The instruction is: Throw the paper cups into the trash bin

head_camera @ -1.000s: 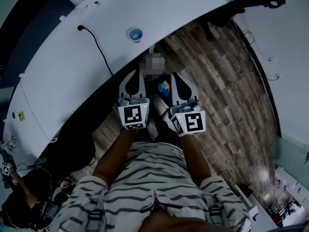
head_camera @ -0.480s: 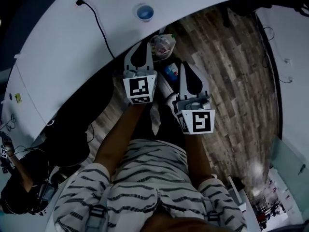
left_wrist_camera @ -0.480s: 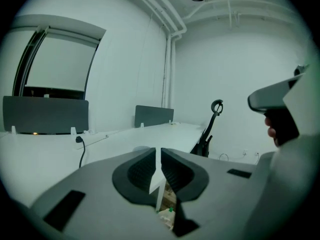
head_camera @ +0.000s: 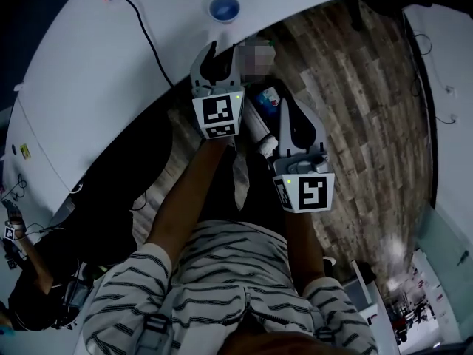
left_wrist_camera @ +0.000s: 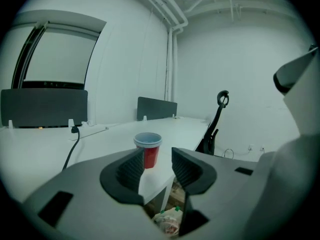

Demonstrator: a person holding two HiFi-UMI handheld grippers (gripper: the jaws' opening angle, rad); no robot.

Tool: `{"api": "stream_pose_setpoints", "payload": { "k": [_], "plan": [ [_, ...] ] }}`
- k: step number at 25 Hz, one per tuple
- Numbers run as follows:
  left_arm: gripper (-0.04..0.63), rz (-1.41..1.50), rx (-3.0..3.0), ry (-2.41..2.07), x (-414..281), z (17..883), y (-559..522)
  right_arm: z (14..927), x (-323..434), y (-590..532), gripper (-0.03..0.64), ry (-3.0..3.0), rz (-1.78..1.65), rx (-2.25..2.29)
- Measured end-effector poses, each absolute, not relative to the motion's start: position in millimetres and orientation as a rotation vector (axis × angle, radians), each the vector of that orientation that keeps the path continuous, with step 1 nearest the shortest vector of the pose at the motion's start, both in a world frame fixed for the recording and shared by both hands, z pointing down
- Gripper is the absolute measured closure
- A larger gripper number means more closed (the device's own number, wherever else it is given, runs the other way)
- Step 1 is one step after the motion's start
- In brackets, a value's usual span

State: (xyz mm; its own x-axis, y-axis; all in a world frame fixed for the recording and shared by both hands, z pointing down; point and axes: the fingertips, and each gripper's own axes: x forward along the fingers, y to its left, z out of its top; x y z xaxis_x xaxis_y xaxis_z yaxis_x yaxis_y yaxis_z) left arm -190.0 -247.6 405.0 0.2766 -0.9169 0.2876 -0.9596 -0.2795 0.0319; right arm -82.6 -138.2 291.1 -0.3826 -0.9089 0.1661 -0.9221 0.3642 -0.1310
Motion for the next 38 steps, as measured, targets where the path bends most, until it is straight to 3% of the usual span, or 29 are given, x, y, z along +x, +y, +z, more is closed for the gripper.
{"api": "stream_pose_setpoints", "payload": {
  "k": [15, 24, 38],
  "plan": [
    [0.304, 0.398, 2.325, -1.769, -196.5, 446.7, -294.9, 323.4, -87.1, -135.1, 0.609, -2.474, 0.356, 1.726],
    [0.265, 0.434, 2.303, -1.759, -194.0, 458.7, -325.3, 332.5, -86.3, -138.3, 0.609, -2.464, 0.369, 1.725],
    [0.261, 0.518, 2.281, -1.776, -192.5, 465.4, -344.2, 336.3, -80.6, -146.1, 0.609, -2.444, 0.377, 1.739]
  ]
}}
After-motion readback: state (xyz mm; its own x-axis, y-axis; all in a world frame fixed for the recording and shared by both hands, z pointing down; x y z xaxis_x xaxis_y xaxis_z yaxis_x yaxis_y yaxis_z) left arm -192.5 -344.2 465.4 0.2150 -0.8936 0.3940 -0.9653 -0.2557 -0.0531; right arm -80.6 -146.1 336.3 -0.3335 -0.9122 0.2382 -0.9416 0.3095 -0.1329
